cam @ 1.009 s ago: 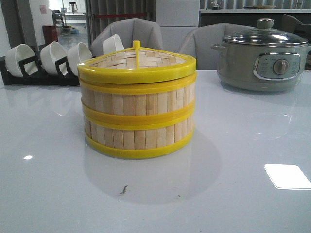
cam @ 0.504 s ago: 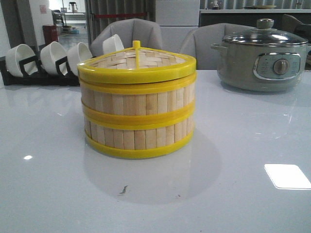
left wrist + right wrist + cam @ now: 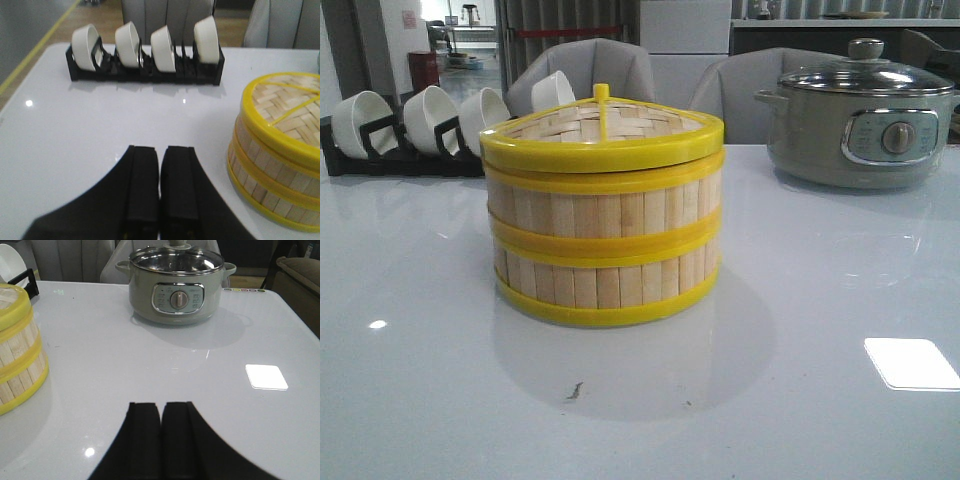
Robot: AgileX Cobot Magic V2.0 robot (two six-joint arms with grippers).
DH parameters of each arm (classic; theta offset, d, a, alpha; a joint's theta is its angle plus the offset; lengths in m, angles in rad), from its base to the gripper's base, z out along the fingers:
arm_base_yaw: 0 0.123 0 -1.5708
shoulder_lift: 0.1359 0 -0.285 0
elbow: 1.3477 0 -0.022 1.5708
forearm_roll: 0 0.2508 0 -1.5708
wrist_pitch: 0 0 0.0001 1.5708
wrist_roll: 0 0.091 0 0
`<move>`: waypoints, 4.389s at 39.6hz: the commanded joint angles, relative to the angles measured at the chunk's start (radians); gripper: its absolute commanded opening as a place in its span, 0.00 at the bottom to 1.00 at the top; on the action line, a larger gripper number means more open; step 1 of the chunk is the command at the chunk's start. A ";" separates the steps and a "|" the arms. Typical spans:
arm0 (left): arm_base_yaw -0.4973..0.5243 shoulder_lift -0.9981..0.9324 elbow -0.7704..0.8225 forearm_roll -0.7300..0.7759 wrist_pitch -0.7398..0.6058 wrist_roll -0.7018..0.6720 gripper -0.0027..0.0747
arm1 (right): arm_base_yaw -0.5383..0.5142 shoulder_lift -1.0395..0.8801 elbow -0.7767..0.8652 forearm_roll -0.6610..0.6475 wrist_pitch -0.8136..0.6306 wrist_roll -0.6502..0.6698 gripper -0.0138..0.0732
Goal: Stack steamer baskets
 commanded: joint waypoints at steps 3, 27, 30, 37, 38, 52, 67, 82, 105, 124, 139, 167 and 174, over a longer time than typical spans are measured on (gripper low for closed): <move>0.000 -0.124 0.067 0.024 -0.156 0.001 0.16 | -0.006 0.009 -0.027 -0.014 -0.084 0.000 0.22; 0.000 -0.623 0.549 0.011 -0.299 0.001 0.16 | -0.006 0.009 -0.027 -0.014 -0.084 0.000 0.22; 0.000 -0.621 0.548 0.017 -0.274 0.001 0.16 | -0.006 0.010 -0.027 -0.014 -0.084 0.000 0.22; 0.000 -0.623 0.548 0.038 -0.256 0.001 0.16 | -0.006 0.010 -0.027 -0.014 -0.084 0.000 0.22; 0.000 -0.623 0.548 0.038 -0.256 0.001 0.16 | -0.006 0.010 -0.027 -0.014 -0.084 0.000 0.22; 0.000 -0.621 0.548 0.031 -0.260 0.001 0.16 | -0.006 0.010 -0.027 -0.014 -0.084 0.000 0.22; 0.000 -0.621 0.549 0.074 -0.329 0.001 0.16 | -0.006 0.010 -0.027 -0.014 -0.084 0.000 0.22; 0.000 -0.621 0.549 0.093 -0.306 0.001 0.16 | -0.006 0.010 -0.027 -0.014 -0.084 0.000 0.22; 0.000 -0.621 0.549 0.093 -0.306 0.001 0.16 | -0.006 0.010 -0.027 -0.014 -0.084 0.000 0.22; 0.000 -0.621 0.549 0.093 -0.306 0.001 0.16 | -0.006 0.010 -0.027 -0.039 -0.058 0.000 0.20; 0.000 -0.621 0.549 0.093 -0.306 0.001 0.16 | -0.006 0.008 0.130 0.007 -0.215 0.001 0.19; 0.000 -0.619 0.549 0.093 -0.306 0.001 0.16 | -0.003 -0.207 0.276 0.033 -0.354 0.001 0.19; 0.000 -0.619 0.549 0.093 -0.306 0.001 0.16 | -0.003 -0.207 0.276 0.033 -0.338 0.001 0.19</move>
